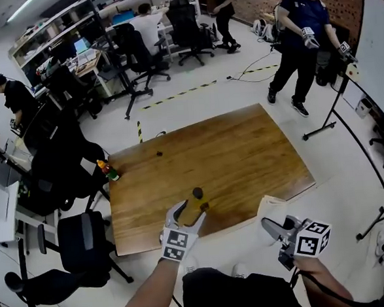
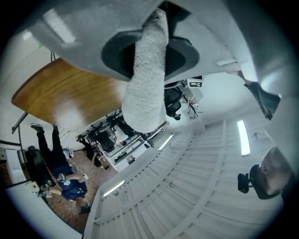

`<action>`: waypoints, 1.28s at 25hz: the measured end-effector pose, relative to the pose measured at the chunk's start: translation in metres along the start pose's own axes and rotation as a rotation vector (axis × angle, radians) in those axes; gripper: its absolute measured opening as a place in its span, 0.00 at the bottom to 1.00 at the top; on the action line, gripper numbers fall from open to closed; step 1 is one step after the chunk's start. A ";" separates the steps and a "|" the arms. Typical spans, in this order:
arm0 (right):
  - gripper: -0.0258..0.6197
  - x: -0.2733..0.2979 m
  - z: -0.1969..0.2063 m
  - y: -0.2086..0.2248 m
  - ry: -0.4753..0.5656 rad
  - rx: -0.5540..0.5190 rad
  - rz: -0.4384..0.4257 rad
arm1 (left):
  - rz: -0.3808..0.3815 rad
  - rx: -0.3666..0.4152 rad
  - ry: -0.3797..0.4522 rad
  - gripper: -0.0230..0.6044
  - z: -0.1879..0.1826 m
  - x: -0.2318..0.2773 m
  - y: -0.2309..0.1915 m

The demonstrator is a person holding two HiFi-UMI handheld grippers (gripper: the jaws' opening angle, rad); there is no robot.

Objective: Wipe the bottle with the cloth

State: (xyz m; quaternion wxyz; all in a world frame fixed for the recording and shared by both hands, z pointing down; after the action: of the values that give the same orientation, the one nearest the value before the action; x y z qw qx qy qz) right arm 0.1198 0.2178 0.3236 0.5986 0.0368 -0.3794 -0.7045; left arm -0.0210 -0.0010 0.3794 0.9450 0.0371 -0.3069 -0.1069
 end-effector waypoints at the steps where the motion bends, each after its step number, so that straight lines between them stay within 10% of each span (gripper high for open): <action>1: 0.15 0.004 0.001 0.000 -0.011 -0.004 -0.025 | -0.009 -0.018 -0.002 0.48 0.007 -0.008 0.004; 6: 0.15 0.020 0.015 -0.003 -0.056 -0.007 -0.131 | -0.078 -0.140 0.012 0.47 0.028 -0.050 0.033; 12: 0.16 0.034 0.027 -0.042 -0.146 -0.107 -0.142 | -0.067 -0.464 -0.002 0.06 0.040 -0.128 0.052; 16: 0.16 0.029 0.044 -0.070 -0.176 -0.177 -0.145 | 0.011 -0.662 0.026 0.06 0.063 -0.165 0.067; 32: 0.15 -0.058 0.125 -0.135 -0.117 -0.118 0.087 | 0.113 -0.542 0.107 0.06 0.079 -0.245 0.112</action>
State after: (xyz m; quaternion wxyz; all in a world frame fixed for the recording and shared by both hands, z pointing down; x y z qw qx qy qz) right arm -0.0369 0.3286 0.3108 0.6068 -0.0562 -0.3726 -0.6998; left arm -0.2401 0.1628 0.3183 0.9397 -0.2287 -0.2184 -0.1304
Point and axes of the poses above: the fingertips, and each gripper's own axes: x forward along the fingers, y to its right, z out of its underside, the point moved 4 cm from there along -x, backward along the fingers, and after that the axes turned 12 degrees about -y, right-handed, at the moved point
